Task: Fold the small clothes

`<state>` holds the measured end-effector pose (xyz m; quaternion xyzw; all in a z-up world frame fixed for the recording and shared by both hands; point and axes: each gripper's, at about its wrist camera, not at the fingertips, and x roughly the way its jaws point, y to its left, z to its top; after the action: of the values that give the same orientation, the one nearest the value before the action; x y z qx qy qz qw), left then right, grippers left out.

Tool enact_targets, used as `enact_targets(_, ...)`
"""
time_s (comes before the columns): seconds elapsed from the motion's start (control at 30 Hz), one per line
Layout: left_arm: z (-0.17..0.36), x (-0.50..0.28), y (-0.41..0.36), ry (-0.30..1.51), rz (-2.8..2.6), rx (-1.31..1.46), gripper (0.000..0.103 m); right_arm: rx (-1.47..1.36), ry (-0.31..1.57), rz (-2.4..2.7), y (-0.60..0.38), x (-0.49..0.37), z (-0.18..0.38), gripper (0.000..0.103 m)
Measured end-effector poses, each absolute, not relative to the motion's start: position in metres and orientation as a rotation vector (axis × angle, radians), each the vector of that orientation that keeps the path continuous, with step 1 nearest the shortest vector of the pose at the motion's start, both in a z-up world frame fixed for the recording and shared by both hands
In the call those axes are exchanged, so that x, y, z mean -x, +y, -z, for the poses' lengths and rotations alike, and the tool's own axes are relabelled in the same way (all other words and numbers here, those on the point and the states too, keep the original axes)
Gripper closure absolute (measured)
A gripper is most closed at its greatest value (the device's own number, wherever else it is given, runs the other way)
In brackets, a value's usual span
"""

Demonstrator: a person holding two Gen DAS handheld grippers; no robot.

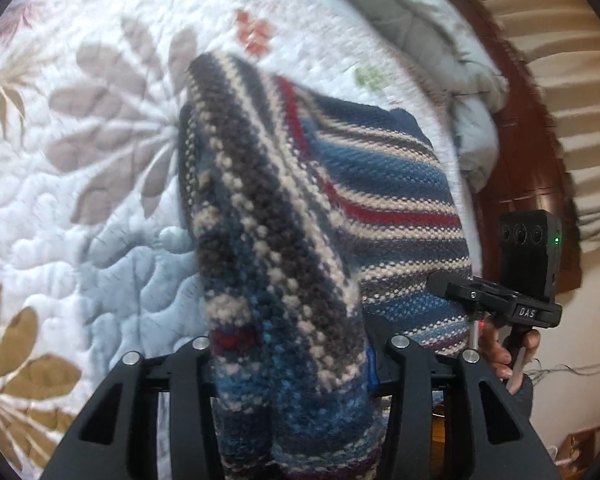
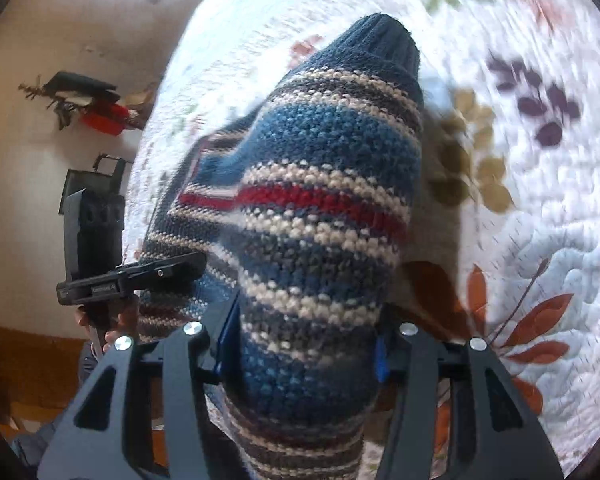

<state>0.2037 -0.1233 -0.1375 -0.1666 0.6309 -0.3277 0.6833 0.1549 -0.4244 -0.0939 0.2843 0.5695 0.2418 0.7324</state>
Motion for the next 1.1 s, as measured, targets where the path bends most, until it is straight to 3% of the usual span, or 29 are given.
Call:
enact_targets(0.1,0.146,-0.204,-0.122,1.404,0.754,0.408,0.052,-0.682,1.235,-0.579,-0.433,-0.154,0.109,0.046)
enact_targets(0.37,0.13,-0.179,-0.099,1.371,0.704,0.378,0.042,-0.681,1.182,-0.587,-0.44,-0.13,0.097,0.024)
enact_targets(0.67,0.123,-0.113,-0.095,1.348,0.621,0.267,0.03,-0.59,1.267,-0.579,-0.418,-0.061,0.103,0.02)
enact_targets(0.7,0.126,-0.107,-0.097,1.356,0.617,0.255,0.03,-0.596,1.262,-0.574,-0.415,-0.053,0.105,0.021)
enact_targets(0.73,0.13,-0.104,-0.097,1.361,0.617,0.258,0.032,-0.614,1.252,-0.576,-0.417,-0.051,0.107,0.031)
enact_targets(0.77,0.134,-0.102,-0.098,1.37,0.609,0.268,0.032,-0.64,1.244,-0.577,-0.418,-0.05,0.109,0.047)
enact_targets(0.87,0.141,-0.1,-0.097,1.393,0.601,0.294,0.04,-0.741,1.259,-0.573,-0.425,-0.048,0.12,0.072)
enact_targets(1.1,0.138,-0.092,-0.119,1.39,0.608,0.258,0.044,-0.781,1.239,-0.513,-0.444,-0.033,0.111,0.078)
